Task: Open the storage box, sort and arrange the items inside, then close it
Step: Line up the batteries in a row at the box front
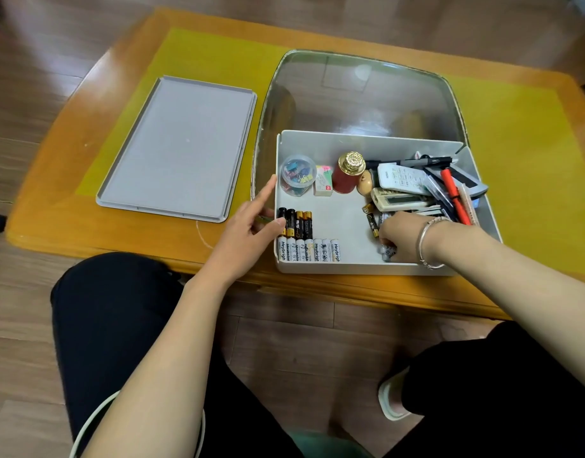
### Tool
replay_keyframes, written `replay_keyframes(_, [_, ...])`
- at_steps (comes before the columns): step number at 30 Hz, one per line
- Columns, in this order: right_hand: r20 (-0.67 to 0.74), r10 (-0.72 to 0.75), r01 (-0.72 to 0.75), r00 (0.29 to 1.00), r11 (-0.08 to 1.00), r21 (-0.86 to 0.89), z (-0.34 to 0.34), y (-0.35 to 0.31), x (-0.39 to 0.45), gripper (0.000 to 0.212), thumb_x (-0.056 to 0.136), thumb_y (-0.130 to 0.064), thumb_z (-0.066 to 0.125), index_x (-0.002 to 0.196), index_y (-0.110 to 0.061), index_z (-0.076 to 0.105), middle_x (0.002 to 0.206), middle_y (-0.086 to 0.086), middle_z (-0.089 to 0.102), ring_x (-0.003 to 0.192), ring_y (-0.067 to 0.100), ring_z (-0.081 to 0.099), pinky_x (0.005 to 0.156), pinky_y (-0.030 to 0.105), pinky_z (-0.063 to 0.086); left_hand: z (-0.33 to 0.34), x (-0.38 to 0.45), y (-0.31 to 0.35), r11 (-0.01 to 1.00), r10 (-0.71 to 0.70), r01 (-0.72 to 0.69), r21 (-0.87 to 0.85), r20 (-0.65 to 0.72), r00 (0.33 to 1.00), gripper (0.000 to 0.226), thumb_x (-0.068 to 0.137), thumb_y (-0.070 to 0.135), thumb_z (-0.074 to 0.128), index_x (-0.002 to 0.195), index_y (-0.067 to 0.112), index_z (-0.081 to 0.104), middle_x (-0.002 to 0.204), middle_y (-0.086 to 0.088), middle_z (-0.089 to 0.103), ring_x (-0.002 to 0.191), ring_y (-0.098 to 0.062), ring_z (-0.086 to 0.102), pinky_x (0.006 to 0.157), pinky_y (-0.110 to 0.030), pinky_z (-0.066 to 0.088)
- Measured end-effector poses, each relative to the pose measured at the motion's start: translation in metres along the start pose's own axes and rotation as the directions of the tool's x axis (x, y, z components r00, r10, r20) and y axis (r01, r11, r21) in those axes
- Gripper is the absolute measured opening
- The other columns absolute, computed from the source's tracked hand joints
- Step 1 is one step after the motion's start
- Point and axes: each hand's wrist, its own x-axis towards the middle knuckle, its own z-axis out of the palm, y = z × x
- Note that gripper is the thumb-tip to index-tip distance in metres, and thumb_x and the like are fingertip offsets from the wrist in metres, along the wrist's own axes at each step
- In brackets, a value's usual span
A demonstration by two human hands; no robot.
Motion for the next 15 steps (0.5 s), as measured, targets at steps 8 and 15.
replay_keyframes(8, [0.128,-0.034,0.034,0.991,0.999,0.008,-0.0067,0.0062,-0.0019,0.019,0.085,-0.015,0.059,0.104,-0.013,0.061,0.101,0.003,0.063,0.088,0.021,0.056,0.072,0.024,0.042,0.0012,-0.0004,-0.0014,1.0,0.002,-0.002,-0.01,0.002,1.0,0.063,0.095,0.037,0.053,0.143,0.058,0.018,0.126,0.001,0.051,0.106,-0.017,0.054,0.08,-0.02,0.048])
replay_keyframes(15, [0.089,-0.025,0.032,0.996,0.996,-0.078,-0.0009,0.0025,0.0013,0.019,0.087,-0.014,0.053,0.071,-0.014,0.042,0.076,0.001,0.05,0.081,0.024,0.053,0.066,0.025,0.04,0.0003,-0.0003,-0.0013,1.0,0.003,-0.003,-0.012,0.0,1.0,0.063,0.095,0.036,0.053,0.143,0.057,0.018,0.124,0.0,0.051,0.104,-0.018,0.054,0.081,-0.019,0.048])
